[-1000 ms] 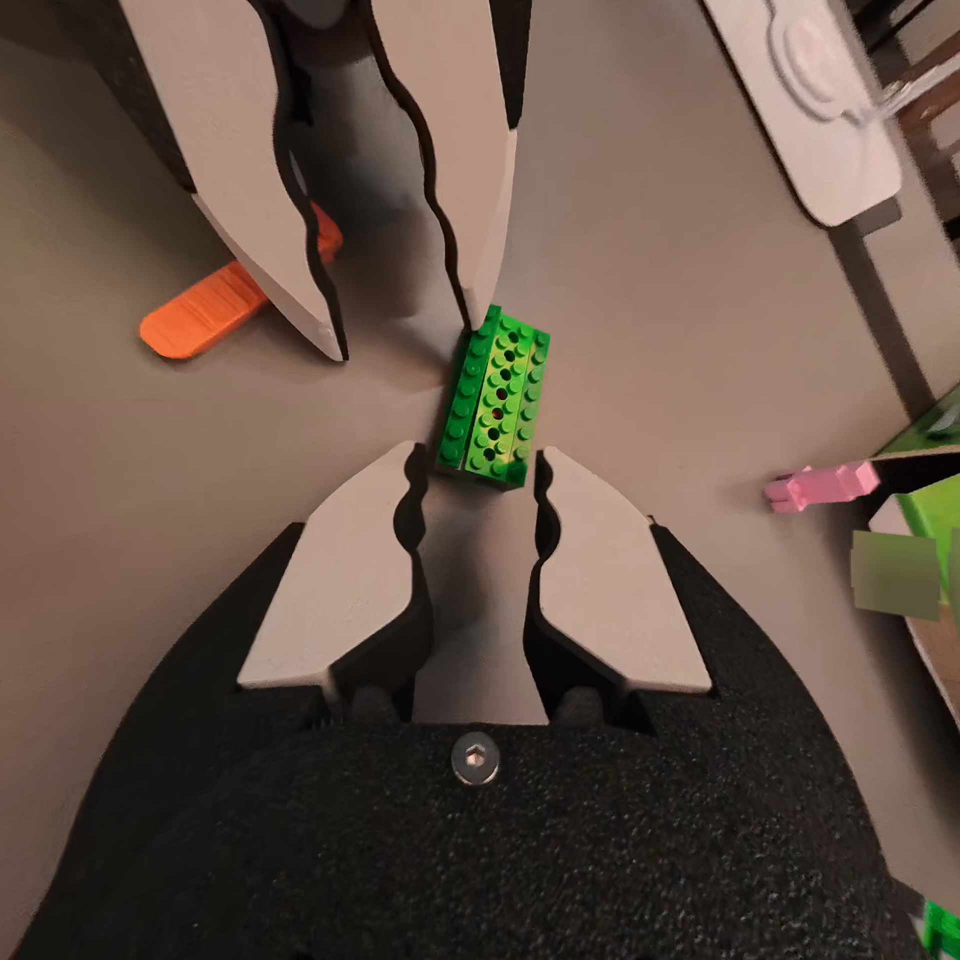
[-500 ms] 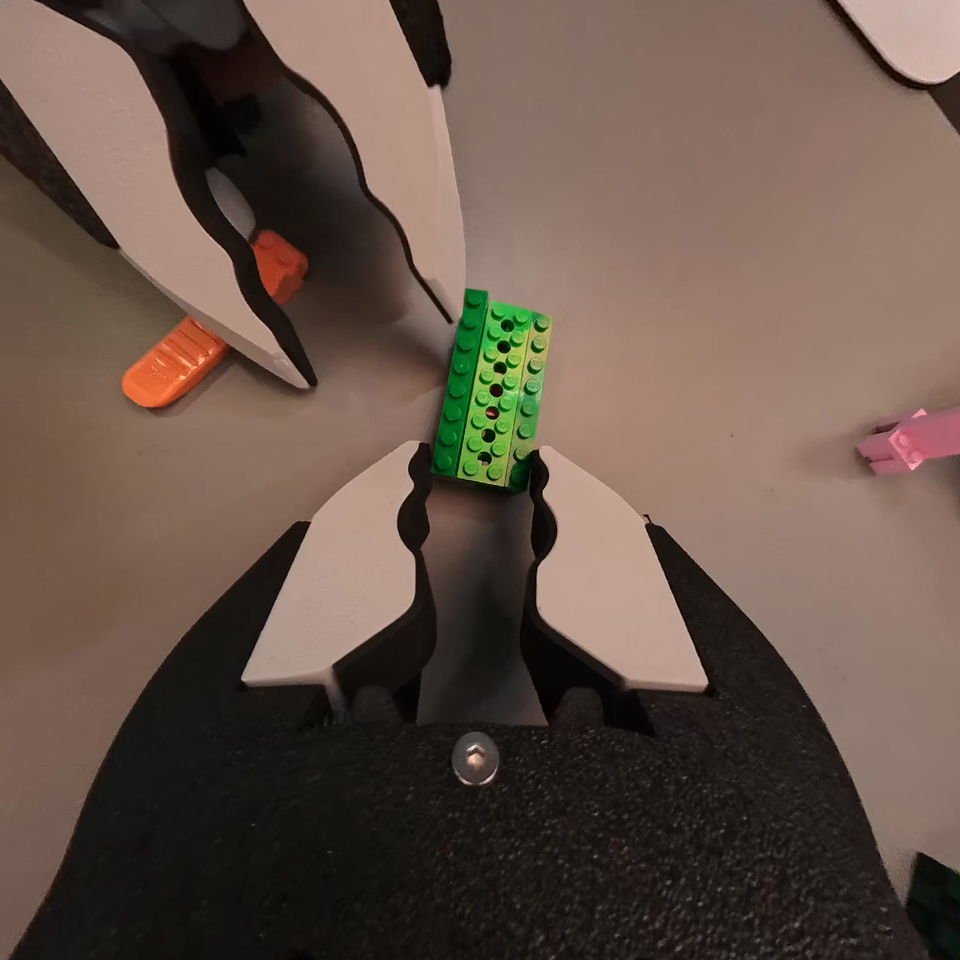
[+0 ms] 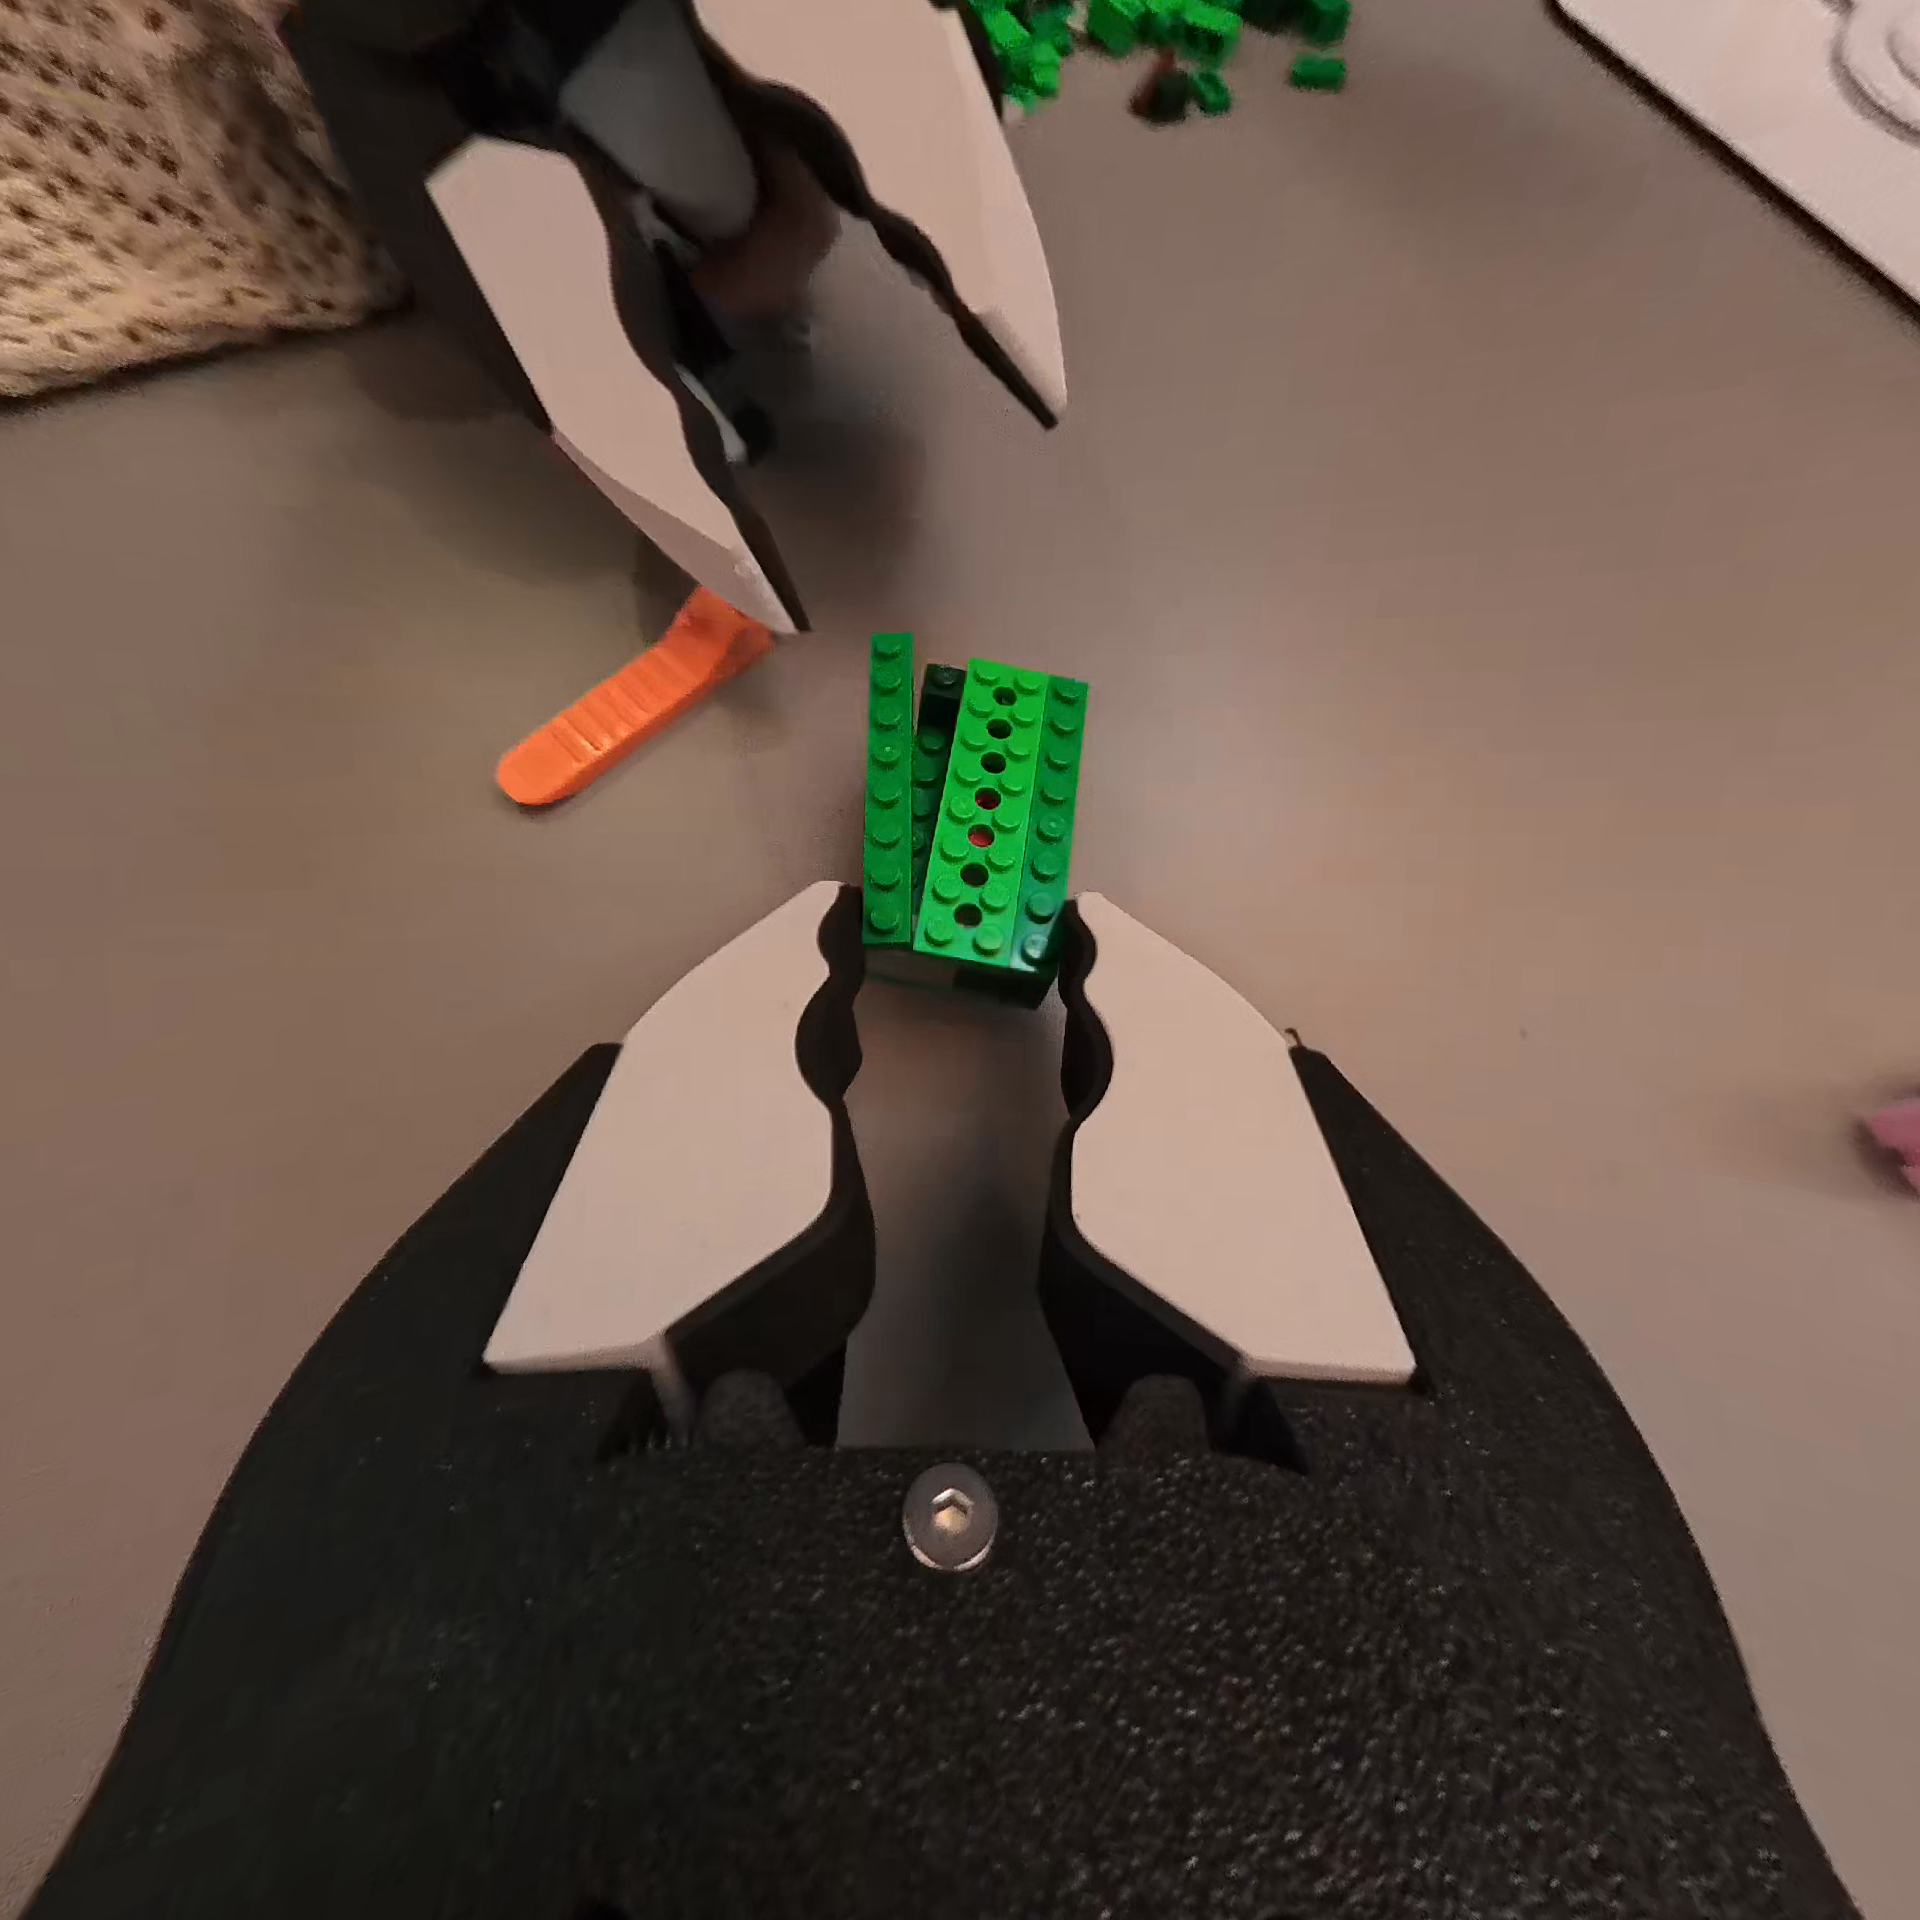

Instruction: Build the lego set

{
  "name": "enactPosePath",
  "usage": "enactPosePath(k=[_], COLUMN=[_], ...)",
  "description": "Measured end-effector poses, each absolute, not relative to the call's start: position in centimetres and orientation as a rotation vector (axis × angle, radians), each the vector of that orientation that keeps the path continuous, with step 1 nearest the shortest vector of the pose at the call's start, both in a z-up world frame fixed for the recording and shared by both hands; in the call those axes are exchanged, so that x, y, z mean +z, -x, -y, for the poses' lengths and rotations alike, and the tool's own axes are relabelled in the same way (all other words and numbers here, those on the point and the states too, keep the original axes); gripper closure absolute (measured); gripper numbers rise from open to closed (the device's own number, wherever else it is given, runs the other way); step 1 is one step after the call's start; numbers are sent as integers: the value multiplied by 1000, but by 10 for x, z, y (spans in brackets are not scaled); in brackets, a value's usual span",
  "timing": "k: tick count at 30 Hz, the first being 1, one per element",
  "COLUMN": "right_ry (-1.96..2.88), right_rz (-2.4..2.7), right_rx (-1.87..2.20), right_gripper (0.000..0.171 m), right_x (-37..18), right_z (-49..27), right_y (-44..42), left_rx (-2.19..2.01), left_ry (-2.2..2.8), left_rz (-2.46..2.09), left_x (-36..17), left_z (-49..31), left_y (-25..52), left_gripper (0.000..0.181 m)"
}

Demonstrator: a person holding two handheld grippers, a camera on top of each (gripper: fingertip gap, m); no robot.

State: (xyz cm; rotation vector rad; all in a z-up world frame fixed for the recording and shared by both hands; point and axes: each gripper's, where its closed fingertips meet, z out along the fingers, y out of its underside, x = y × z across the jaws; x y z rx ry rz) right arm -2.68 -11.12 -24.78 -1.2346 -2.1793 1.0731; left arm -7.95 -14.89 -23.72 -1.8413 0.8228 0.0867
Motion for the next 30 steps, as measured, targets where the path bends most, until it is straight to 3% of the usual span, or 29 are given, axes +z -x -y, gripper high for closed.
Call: enactPosePath(k=[1, 6, 12, 17, 30], right_ry=[1229, 1185, 1143, 1131, 1345], right_rz=[2185, 2218, 2212, 2236, 2313], right_rx=[1103, 1299, 1496, 1504, 1370], right_gripper=[136, 136, 136, 136, 137], right_x=[-246, -237, -222, -220, -218], right_z=[112, 122, 136, 139, 136], right_y=[28, 29, 28, 28, 36], left_rx=[151, 514, 625, 741, 674], left_ry=[1793, 1574, 1449, 1381, 1658], left_rz=[-860, -1026, -1095, -1108, -1031], left_x=[-235, -225, -221, -218, -237], left_z=[150, 146, 139, 140, 154], left_y=[79, 75, 62, 61, 66], left_gripper=[124, 121, 131, 160, 161])
